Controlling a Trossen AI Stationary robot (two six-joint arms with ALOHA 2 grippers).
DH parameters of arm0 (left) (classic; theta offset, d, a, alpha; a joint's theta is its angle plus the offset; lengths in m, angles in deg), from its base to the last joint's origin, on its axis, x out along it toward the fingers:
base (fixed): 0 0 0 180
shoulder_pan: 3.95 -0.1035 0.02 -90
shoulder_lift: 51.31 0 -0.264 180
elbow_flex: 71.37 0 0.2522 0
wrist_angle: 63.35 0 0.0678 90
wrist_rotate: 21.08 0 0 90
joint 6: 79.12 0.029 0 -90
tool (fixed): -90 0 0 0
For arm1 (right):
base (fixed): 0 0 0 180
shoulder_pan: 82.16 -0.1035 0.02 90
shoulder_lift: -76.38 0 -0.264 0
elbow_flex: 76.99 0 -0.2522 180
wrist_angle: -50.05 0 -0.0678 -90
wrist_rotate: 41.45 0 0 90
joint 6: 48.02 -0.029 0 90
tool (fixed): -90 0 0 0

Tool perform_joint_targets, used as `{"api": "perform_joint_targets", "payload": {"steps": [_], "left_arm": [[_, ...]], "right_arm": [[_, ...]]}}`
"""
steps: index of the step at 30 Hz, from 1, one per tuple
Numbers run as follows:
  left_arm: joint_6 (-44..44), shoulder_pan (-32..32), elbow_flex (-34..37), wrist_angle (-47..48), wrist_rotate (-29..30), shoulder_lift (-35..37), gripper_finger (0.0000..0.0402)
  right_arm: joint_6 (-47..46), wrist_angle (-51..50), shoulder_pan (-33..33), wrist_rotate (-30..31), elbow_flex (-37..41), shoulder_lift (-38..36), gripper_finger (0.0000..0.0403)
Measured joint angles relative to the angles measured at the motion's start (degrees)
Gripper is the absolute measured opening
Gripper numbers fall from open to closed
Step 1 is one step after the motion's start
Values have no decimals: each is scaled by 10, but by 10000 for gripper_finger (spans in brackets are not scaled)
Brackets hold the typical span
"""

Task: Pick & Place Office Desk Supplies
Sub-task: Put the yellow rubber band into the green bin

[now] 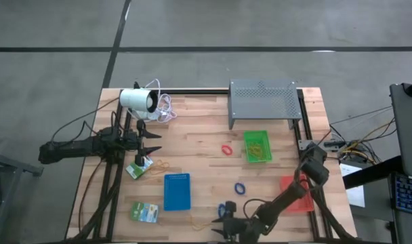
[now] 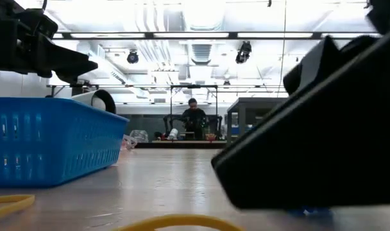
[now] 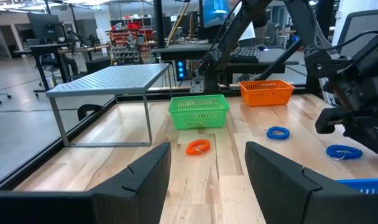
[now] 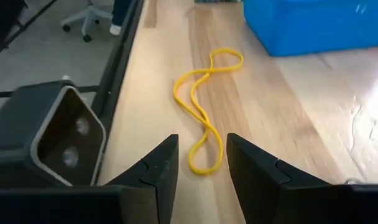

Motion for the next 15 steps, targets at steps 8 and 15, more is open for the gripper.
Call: {"api": "perform_joint_targets", "payload": {"steps": [8,15], "left_arm": [[0,0,0,0,0,0,212],[0,0,0,0,0,0,212]], "right_arm": [[-42,-38,14,-34,-3,0,121],[-41,-96,28,-82,-23,-2,121]]}}
